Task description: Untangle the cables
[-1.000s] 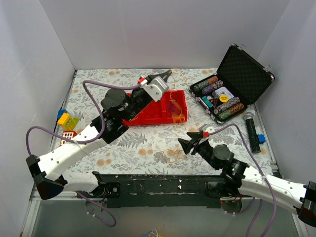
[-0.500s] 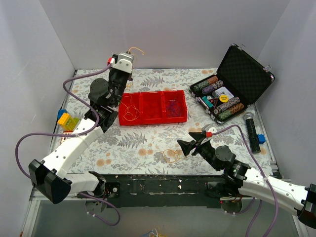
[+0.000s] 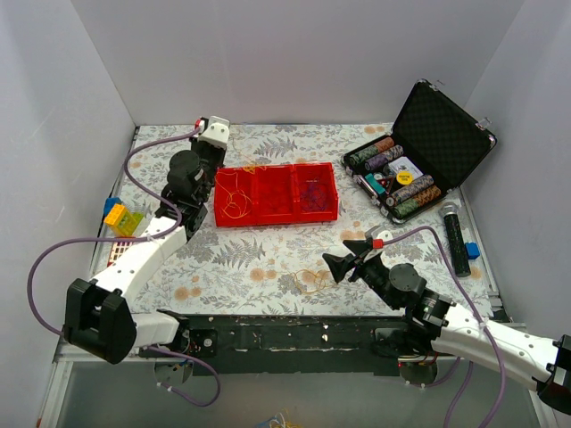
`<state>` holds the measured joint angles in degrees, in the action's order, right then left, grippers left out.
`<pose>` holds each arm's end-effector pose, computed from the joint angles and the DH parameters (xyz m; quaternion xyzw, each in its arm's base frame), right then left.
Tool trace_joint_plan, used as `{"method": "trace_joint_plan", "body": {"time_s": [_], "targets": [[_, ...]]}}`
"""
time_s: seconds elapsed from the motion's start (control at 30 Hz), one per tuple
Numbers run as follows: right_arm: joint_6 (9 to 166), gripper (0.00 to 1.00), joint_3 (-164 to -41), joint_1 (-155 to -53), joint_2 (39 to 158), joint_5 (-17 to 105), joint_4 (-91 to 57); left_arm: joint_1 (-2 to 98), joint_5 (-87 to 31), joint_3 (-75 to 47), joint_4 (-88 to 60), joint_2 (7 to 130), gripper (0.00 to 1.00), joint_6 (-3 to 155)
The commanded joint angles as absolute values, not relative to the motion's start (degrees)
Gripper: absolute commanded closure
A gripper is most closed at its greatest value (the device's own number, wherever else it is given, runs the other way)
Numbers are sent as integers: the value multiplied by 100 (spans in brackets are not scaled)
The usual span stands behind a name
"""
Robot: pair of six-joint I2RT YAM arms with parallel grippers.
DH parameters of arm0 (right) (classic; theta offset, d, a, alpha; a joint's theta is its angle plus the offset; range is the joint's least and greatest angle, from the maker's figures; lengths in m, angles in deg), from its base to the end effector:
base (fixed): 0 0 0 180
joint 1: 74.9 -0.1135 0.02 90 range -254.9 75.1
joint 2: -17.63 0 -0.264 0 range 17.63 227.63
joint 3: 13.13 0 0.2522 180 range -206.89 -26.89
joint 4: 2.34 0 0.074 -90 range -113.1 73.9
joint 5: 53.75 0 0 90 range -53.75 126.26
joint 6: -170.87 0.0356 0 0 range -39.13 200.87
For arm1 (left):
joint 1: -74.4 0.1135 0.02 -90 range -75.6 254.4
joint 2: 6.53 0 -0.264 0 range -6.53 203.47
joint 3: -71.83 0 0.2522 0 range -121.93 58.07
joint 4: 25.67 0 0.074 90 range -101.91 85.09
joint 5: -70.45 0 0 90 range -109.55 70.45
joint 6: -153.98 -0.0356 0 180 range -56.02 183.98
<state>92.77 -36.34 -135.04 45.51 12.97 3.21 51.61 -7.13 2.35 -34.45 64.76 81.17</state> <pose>0.0842 0.1185 0.2181 -0.1496 0.6860 0.2959 0.6477 0.2753 -0.1073 0.3688 -0.0487 0.6621 -0.1871 0.7241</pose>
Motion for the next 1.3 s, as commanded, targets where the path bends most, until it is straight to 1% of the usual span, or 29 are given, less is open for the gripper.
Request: {"method": "trace_joint_plan", "body": {"time_s": [0.0, 0.3, 0.5, 0.7, 0.77, 0.8, 0.83, 0.87, 0.93, 0.97, 1.07, 1.17, 1.27], "targets": [[9318, 23, -3779, -13519, 4391, 1112, 280, 5295, -927, 437, -3484, 6598, 100, 8270], [9362, 23, -3779, -13519, 4339, 1015, 148, 5304, -1322, 630, -3476, 6826, 100, 8358], [9432, 23, -3744, -13519, 4321, 1006, 139, 5304, -1253, 779, -3415, 7011, 100, 8068], [9432, 23, -3796, -13510, 4347, 945, 157, 5304, -910, 754, -2861, 7608, 99, 7884], [9432, 23, -3823, -13510, 4365, 936, 148, 5304, -927, 710, -2729, 7714, 92, 7857], [9423, 23, -3840, -13519, 4382, 945, 148, 5304, -927, 692, -2703, 7723, 86, 7857], [9432, 23, -3849, -13510, 4391, 945, 148, 5304, -970, 657, -2633, 7723, 70, 7857], [9432, 23, -3858, -13519, 4400, 945, 139, 5304, -1058, 587, -2510, 7723, 60, 7866], [9467, 23, -3867, -13519, 4409, 927, 96, 5295, -1269, 481, -2299, 7618, 47, 7883], [9502, 22, -3867, -13519, 4418, 927, 78, 5304, -1383, 429, -2202, 7539, 37, 7892], [9546, 22, -3849, -13519, 4479, 910, -1, 5304, -1945, 332, -1808, 7179, 25, 7744], [9643, 22, -3858, -13519, 4540, 936, -124, 5278, -2945, 358, -1491, 6687, 16, 7550], [9809, 21, -3875, -13519, 4611, 840, -264, 5112, -4210, 550, -798, 6195, 13, 7120]]}}
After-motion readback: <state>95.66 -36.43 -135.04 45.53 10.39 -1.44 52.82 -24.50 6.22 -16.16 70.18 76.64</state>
